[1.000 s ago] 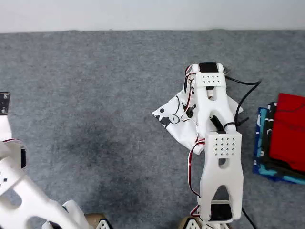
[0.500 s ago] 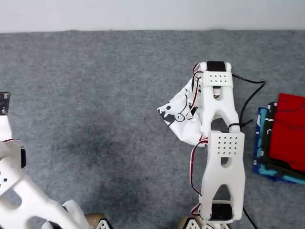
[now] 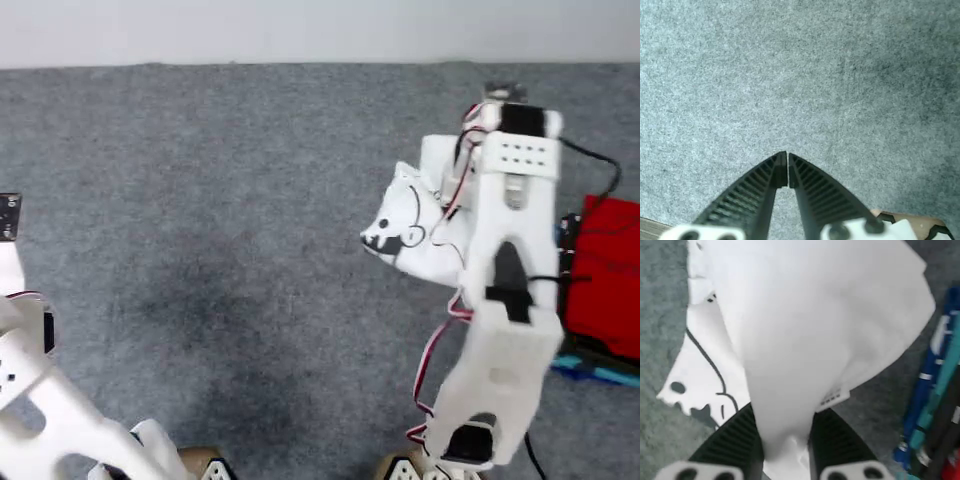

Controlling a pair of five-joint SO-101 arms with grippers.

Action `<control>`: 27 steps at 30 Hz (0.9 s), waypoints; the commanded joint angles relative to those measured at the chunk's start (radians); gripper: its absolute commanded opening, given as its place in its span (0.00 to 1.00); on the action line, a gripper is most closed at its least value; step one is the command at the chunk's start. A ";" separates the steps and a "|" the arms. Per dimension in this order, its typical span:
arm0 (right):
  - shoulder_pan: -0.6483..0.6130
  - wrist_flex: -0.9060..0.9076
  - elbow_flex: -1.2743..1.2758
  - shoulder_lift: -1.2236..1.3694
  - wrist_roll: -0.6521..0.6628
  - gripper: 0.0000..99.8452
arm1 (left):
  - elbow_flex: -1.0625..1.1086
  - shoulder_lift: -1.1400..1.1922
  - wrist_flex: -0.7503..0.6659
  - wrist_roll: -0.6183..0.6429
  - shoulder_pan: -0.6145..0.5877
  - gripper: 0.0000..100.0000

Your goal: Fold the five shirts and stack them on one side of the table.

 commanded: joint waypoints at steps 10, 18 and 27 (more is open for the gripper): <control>0.148 0.036 0.137 -0.530 0.252 0.01 | -0.005 -0.023 -0.008 -0.008 -0.002 0.01; 0.349 0.036 0.137 -0.573 0.387 0.01 | -0.005 -0.018 -0.009 -0.008 0.000 0.01; 0.495 0.036 0.138 -0.579 0.519 0.01 | -0.004 -0.017 -0.012 -0.008 0.000 0.01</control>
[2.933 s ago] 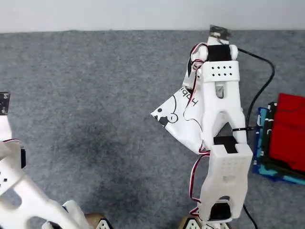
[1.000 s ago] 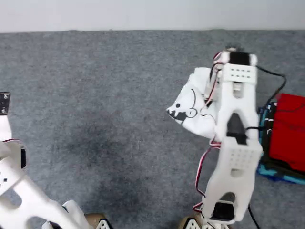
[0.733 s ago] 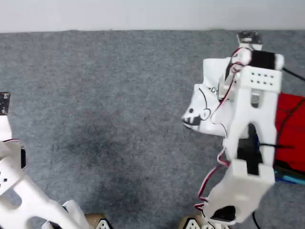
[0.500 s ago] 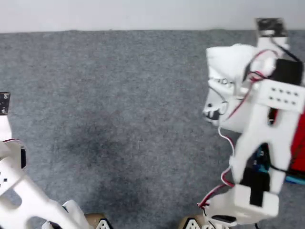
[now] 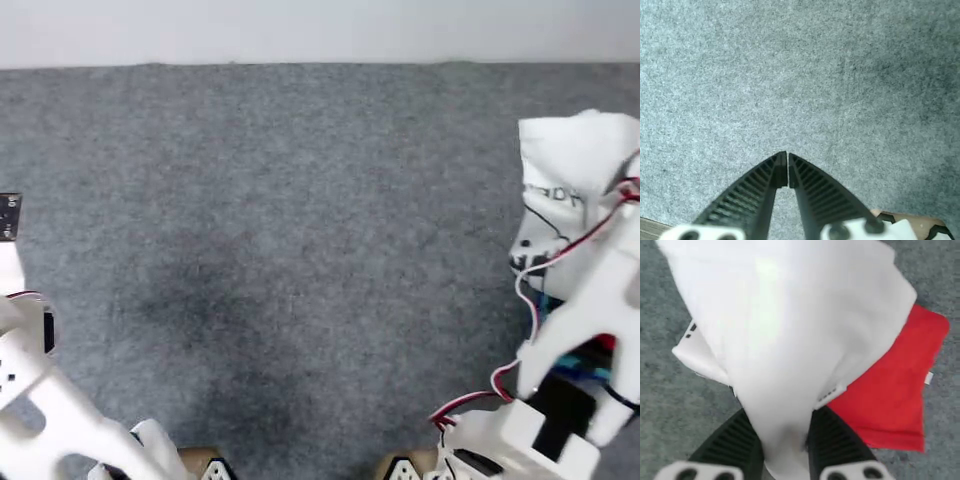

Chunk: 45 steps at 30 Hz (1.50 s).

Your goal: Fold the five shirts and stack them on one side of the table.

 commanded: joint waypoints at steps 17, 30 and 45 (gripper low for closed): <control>0.255 0.027 -0.072 -0.050 0.218 0.01 | -0.004 -0.018 -0.011 -0.008 0.000 0.01; 0.266 -0.068 -0.095 -0.005 0.218 0.01 | -0.004 -0.017 -0.009 -0.008 0.000 0.01; 0.249 -0.130 -0.152 0.177 0.195 0.44 | -0.004 -0.017 -0.009 -0.008 0.000 0.01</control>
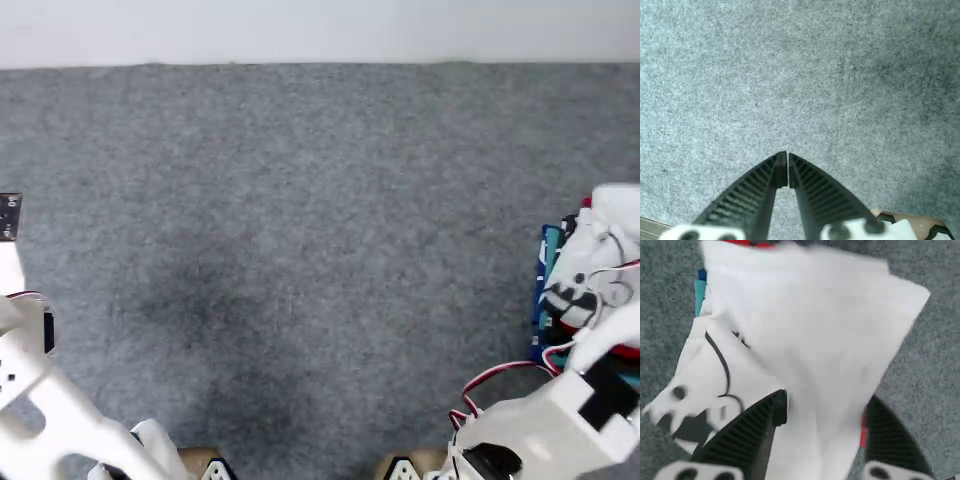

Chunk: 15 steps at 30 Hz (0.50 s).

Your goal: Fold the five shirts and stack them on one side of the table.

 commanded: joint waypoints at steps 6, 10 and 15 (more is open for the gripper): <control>-0.088 0.081 -0.098 -0.124 -0.034 0.31 | -0.004 -0.017 -0.008 -0.008 0.000 0.01; -0.130 0.130 -0.098 -0.096 -0.029 0.08 | -0.004 -0.021 -0.008 -0.008 0.000 0.01; -0.137 0.134 -0.098 0.008 -0.035 0.06 | -0.002 -0.021 -0.006 -0.006 0.000 0.01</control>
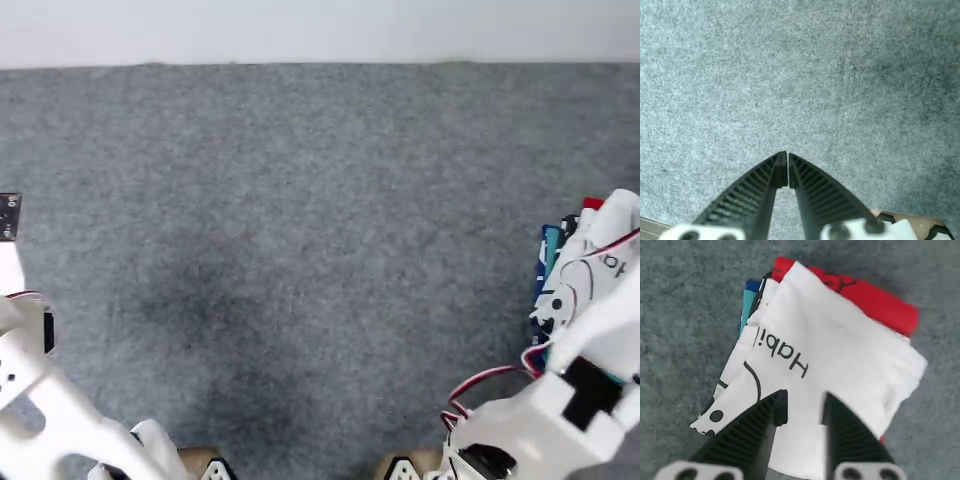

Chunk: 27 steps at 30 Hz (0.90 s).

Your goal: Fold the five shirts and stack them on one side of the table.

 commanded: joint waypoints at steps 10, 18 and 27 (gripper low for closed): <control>-0.136 0.007 -0.046 0.406 -0.066 0.01 | 0.045 -0.023 -0.006 -0.006 0.000 0.01; -0.163 0.012 -0.124 0.371 -0.092 0.01 | 0.039 -0.023 -0.008 -0.006 0.000 0.01; -0.113 -0.200 -0.245 0.346 -0.089 0.01 | 0.045 -0.023 -0.012 -0.006 0.000 0.01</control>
